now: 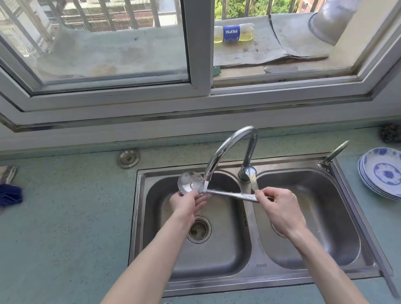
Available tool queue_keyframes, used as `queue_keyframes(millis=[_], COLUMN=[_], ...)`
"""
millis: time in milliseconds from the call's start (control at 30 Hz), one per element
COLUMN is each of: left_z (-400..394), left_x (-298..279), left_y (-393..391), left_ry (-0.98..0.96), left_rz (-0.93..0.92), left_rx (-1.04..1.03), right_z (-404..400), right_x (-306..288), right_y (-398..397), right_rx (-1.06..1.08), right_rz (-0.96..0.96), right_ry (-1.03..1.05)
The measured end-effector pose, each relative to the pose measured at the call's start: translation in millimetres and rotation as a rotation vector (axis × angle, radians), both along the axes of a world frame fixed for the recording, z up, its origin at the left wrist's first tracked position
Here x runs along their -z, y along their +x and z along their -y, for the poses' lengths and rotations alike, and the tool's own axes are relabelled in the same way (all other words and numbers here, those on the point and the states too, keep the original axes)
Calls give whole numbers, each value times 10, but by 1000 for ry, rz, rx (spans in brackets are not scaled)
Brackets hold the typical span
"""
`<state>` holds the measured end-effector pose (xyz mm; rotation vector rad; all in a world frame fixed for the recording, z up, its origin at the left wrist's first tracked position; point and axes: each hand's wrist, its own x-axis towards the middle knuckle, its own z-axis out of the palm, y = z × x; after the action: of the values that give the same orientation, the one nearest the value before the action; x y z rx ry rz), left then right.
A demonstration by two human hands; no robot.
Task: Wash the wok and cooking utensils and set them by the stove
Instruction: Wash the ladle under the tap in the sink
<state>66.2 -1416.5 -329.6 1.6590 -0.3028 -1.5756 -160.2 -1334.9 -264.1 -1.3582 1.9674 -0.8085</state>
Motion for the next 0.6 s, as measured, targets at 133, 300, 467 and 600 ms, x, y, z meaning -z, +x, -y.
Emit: queue_keyframes(millis=[133, 300, 467, 600], left_z=[-27, -79, -83, -21], left_x=[59, -53, -83, -39], left_y=[-72, -152, -102, -184], left_ry=[-89, -207, -238, -216], left_rz=[249, 299, 460, 371], left_rx=[196, 232, 307, 353], right_z=[-14, -49, -147, -163], right_x=[13, -13, -34, -13], right_y=[-159, -232, -284, -372], right_rx=[14, 24, 42, 125], right_rz=[-30, -25, -29, -48], right_ry=[-46, -77, -128, -140])
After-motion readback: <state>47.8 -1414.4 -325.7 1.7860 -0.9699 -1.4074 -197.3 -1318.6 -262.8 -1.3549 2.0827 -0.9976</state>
